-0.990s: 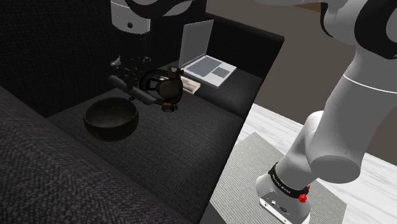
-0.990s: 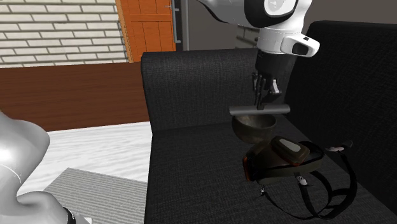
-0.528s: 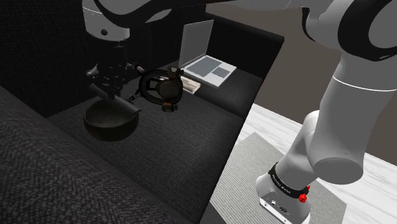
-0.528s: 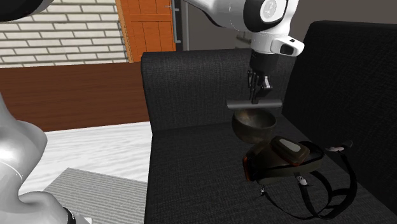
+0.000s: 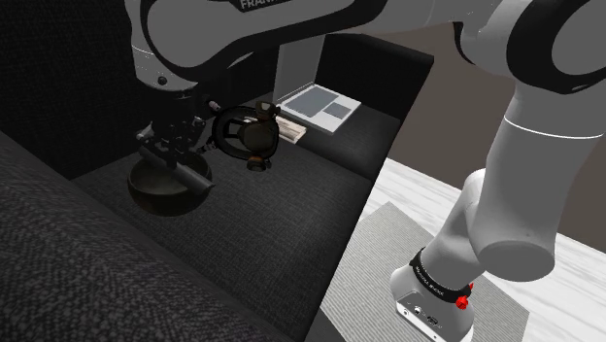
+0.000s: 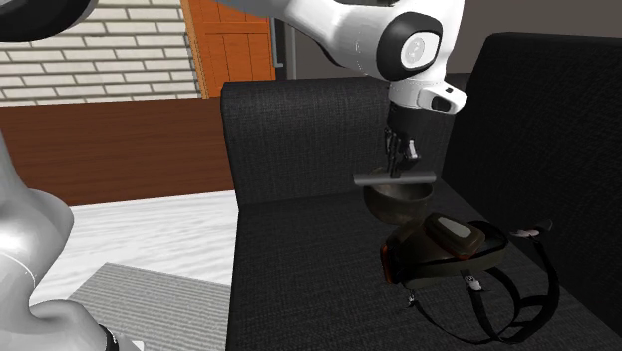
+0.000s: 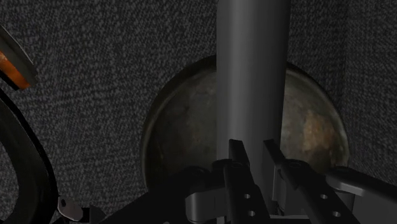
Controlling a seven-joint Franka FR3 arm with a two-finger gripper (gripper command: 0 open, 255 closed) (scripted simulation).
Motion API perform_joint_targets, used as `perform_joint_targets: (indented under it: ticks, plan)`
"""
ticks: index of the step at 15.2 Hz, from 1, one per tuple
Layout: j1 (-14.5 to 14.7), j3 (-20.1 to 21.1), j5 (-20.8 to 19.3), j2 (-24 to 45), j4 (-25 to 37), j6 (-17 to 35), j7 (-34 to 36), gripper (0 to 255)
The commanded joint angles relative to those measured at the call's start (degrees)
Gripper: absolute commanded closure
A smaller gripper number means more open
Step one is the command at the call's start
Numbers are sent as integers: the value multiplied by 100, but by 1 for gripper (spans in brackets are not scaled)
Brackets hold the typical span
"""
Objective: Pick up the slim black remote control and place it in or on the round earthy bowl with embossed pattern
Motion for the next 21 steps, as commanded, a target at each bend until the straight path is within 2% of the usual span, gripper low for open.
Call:
perform_joint_targets:
  ticks: [1,8,9,14,18,21]
  plan:
    - [-7,-5,-3,14,-81,98,-11,255]
    - [-7,-5,-4,16,-79,98,-11,255]
    - [-10,-6,-3,15,-79,96,-14,0]
    - [-7,-5,-4,16,-79,98,-11,0]
    - [-38,4,53,-172,403,-566,-47,0]
    - [-38,4,53,-172,403,-566,-47,0]
